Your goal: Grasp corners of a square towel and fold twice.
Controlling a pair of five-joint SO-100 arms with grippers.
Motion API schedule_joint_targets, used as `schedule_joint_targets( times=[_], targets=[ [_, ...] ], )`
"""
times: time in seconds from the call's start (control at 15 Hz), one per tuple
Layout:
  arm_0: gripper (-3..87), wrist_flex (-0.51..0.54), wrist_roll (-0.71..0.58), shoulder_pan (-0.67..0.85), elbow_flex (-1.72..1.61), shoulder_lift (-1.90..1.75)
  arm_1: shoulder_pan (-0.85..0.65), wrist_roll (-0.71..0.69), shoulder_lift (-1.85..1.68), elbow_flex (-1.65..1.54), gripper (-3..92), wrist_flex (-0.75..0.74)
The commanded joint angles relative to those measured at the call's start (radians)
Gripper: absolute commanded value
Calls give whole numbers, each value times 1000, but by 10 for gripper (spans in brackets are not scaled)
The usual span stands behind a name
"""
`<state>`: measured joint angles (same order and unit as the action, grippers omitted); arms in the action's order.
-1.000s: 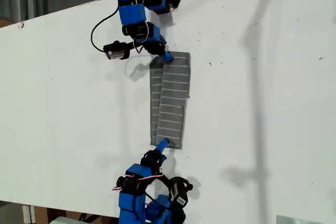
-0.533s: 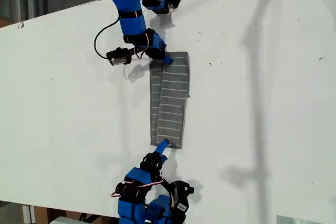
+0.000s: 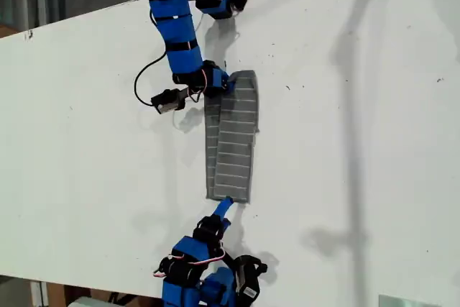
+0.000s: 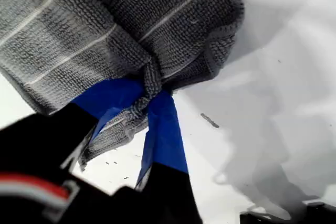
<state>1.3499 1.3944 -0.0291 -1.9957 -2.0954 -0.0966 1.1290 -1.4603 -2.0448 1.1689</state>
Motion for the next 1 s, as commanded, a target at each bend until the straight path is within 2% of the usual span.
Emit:
schedule_joint_targets(
  times=[0.0,0.47,0.73,0.93],
  targets=[
    [275,-5,12,-12,3,-38,0,21,-23,3,-1,20],
    [273,-71,14,-20,-18,-18,5,28,-465,78,-1,282],
    [272,-83,21,-31,-21,-2,8,-11,-577,169,-1,357],
    [270,-97,35,-49,-26,-2,-54,121,-713,178,-1,566]
  ],
)
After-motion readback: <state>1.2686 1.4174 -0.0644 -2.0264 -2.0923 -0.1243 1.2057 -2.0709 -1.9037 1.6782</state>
